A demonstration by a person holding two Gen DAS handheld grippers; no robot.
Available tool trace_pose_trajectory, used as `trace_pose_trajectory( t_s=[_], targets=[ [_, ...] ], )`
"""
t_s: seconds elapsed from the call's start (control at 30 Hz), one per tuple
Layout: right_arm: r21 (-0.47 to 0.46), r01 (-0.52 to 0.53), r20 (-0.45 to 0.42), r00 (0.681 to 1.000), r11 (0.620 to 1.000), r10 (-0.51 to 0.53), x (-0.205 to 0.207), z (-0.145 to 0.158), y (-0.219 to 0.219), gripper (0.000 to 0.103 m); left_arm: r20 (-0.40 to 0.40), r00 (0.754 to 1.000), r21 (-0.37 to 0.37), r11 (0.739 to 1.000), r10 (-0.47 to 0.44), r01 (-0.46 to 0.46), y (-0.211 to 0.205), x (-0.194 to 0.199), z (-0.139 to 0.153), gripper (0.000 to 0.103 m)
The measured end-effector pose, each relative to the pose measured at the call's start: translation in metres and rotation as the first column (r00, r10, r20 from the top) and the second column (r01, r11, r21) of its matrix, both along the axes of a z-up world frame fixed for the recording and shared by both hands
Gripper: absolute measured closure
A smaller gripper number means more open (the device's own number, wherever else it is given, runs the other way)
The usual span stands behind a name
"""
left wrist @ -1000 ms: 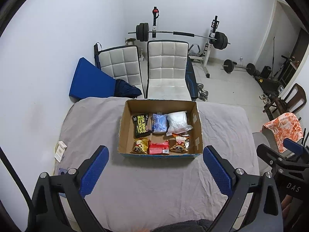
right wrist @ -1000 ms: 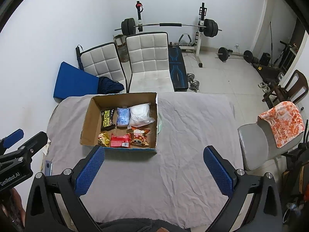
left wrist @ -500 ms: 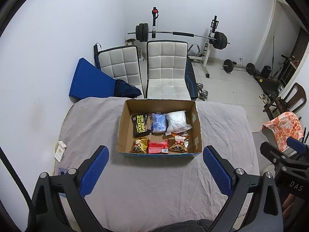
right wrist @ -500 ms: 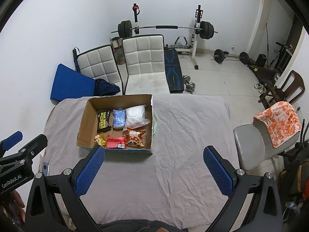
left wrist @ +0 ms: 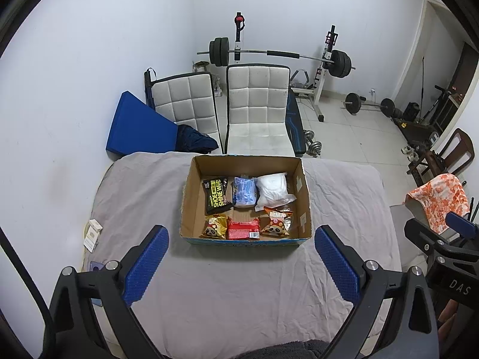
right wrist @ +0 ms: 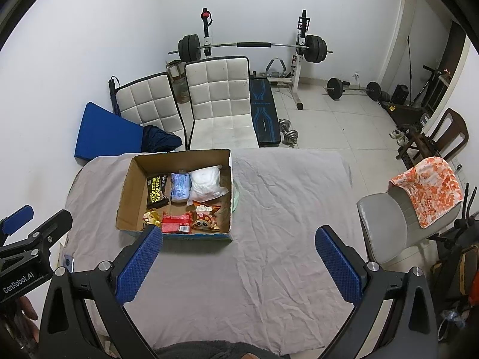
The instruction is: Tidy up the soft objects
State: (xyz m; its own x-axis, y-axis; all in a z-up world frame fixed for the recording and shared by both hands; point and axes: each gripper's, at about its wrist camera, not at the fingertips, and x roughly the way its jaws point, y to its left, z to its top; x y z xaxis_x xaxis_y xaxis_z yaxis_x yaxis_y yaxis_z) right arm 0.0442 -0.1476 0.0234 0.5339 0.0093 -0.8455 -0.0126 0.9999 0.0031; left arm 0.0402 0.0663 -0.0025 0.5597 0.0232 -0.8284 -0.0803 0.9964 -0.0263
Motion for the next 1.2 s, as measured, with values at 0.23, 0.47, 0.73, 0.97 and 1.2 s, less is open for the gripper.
trace_pose_trajectory(
  t_s=[0.23,0.47,0.73,0.97,1.2],
  targets=[
    [-0.001,0.006,0.001,1.000,1.000,-0.006,0.0000,-0.0001,-0.0008,0.000,-0.001,1.000,-0.007,1.000,-0.002,0.002,-0.0022,0.0014,0.0002,0.003],
    [-0.003,0.024,0.005,1.000,1.000,-0.024,-0.0007,0.0000,-0.0032,0.000,-0.008,1.000,-0.007,1.000,-0.003,0.002,-0.0021,0.0026,-0.0006,0.003],
    [-0.003,0.025,-0.004,1.000,1.000,-0.025,0.0001,-0.0014,-0.0032,0.000,-0.016,1.000,-0.016,1.000,0.004,-0.004,-0.0005,0.0025,-0.0021,0.003],
    [-0.002,0.027,-0.005,1.000,1.000,-0.027,0.0009,-0.0019,-0.0026,0.000,-0.016,1.000,-0.021,1.000,0.008,-0.008,0.0019,0.0026,-0.0028,0.003],
    [-0.004,0.031,-0.003,1.000,1.000,-0.031,0.0005,-0.0018,-0.0033,0.000,0.000,1.000,-0.020,1.000,0.007,-0.007,-0.0002,-0.0017,-0.0016,0.003]
  ],
)
